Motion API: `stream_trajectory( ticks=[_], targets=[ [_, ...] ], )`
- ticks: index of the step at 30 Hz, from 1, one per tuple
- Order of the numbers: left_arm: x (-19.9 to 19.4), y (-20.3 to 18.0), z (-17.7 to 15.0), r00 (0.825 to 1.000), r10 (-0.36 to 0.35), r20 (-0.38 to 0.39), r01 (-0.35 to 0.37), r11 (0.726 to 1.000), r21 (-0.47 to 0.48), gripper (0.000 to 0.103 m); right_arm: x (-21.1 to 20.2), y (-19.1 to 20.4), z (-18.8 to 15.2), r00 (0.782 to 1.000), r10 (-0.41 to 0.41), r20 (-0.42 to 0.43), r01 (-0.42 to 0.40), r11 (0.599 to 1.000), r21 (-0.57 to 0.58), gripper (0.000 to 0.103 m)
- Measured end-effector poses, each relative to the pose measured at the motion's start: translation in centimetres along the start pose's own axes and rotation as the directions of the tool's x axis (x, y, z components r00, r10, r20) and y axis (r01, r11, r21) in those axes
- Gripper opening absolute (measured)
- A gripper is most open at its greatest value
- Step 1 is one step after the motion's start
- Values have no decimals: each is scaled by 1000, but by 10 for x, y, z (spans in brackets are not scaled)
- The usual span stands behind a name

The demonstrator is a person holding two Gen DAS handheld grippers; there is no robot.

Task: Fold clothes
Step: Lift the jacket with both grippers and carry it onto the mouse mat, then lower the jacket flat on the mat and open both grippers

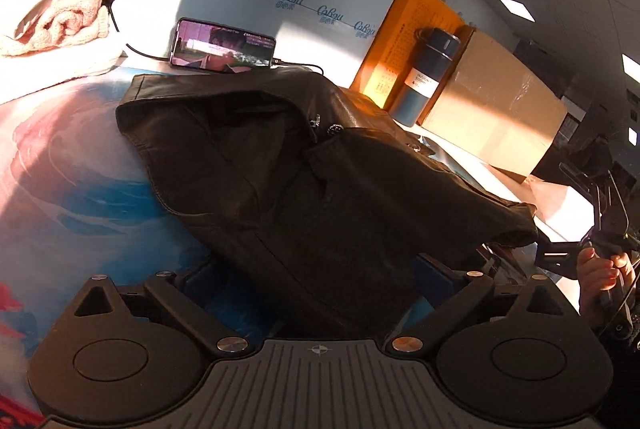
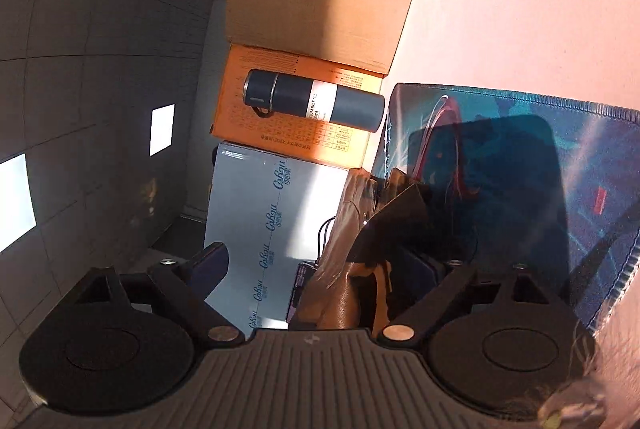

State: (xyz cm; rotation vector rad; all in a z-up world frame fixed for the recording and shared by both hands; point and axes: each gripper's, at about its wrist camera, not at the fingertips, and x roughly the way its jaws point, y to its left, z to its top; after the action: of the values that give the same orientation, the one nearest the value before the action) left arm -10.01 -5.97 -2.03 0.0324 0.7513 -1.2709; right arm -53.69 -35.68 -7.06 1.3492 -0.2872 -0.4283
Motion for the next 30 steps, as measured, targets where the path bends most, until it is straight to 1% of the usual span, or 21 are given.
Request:
stream_trajectory(
  ticks=[2,4,5,6,7,8,9,10,11,12,13,14,17,19,20,22,25,26,28,30],
  targets=[
    [6,-11,0,999,52,11,-53,998,34,99,14,5,-2,999,-37,-2,37,999,-20,90],
    [11,-22,-2,993,114,33,-117,990,81,98,27,11,-5,996,-90,4,90,995,-48,86],
    [13,-26,-4,987,156,48,-160,980,119,88,32,13,-6,992,-126,17,127,990,-62,80],
    [14,-29,-6,979,193,62,-200,968,152,80,36,14,-7,986,-168,26,169,983,-70,65],
    [14,-29,-6,973,219,74,-229,958,171,64,39,14,-8,977,-210,33,212,975,-74,55],
    [13,-28,-6,967,239,83,-251,950,185,53,40,11,-8,971,-238,41,240,968,-71,37],
    [11,-24,-5,968,238,86,-250,952,180,48,41,7,-8,965,-258,50,261,963,-65,32],
    [9,-20,-3,969,230,86,-242,955,169,40,39,2,-8,964,-259,55,261,964,-47,31],
    [7,-15,-1,971,222,85,-233,960,156,34,37,-1,-9,966,-251,59,253,967,-37,26],
    [5,-9,0,975,208,84,-218,966,139,31,35,-3,-10,968,-244,63,247,968,-36,20],
    [3,-3,2,978,192,81,-201,972,121,28,33,-5,-11,969,-237,68,240,970,-36,18],
    [1,1,3,981,177,79,-184,978,101,26,30,-7,-11,970,-230,73,233,972,-35,11],
    [-7,14,7,984,154,91,-158,986,47,26,21,2,-17,980,-182,85,190,977,-93,8],
    [-14,18,9,982,154,108,-159,986,43,26,12,15,-24,989,-129,74,136,985,-104,7],
    [-17,21,11,982,150,115,-155,987,40,24,7,23,-28,992,-107,69,114,986,-118,7],
    [-26,27,15,983,130,131,-134,991,20,23,-4,40,-37,995,-77,65,86,982,-166,7],
    [-42,35,21,981,117,157,-118,993,-3,20,-20,60,-50,997,-56,55,68,968,-242,7],
    [-47,37,22,980,115,163,-116,993,-4,19,-23,63,-52,997,-67,47,77,962,-260,7],
    [-58,41,23,976,133,171,-136,991,2,19,-27,65,-52,993,-112,32,116,948,-297,7],
    [-64,46,20,969,187,163,-191,982,8,19,-32,67,-53,987,-157,18,154,930,-333,7]
  ],
)
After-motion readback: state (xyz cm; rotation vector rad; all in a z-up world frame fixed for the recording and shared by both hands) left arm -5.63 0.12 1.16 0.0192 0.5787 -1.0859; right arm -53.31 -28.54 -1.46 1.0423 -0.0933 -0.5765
